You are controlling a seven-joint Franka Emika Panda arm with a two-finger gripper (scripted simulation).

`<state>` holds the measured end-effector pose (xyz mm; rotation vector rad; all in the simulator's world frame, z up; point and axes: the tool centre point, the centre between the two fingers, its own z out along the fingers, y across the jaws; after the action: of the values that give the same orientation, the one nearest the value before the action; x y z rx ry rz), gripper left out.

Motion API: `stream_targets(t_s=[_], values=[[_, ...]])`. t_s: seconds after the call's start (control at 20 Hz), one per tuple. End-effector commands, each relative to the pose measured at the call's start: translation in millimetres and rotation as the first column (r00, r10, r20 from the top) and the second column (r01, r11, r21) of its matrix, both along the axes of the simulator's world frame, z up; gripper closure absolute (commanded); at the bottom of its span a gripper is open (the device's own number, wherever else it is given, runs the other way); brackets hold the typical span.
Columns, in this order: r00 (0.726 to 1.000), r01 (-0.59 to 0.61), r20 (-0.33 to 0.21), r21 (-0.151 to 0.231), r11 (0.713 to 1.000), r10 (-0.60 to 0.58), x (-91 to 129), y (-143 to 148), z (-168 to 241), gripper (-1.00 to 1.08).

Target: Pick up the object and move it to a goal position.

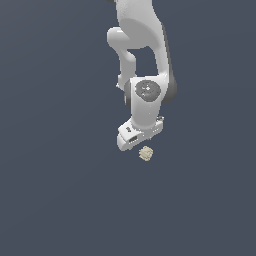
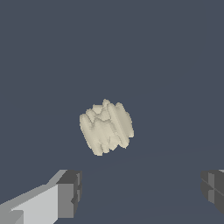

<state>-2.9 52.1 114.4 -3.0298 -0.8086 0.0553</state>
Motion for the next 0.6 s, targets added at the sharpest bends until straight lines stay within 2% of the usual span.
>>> stream_targets(t_s=[0.0, 0.25, 0.55], values=[[0.996, -0.087, 0.007, 0.002, 0.996, 0.087, 2.1, 7.6, -5.0, -0.92], [0.973, -0.229, 0.020, 0.004, 0.973, 0.229, 5.1, 20.8, -13.1, -0.92], [0.940, -0.339, 0.030, 0.004, 0.941, 0.339, 7.2, 31.6, -19.5, -0.92]])
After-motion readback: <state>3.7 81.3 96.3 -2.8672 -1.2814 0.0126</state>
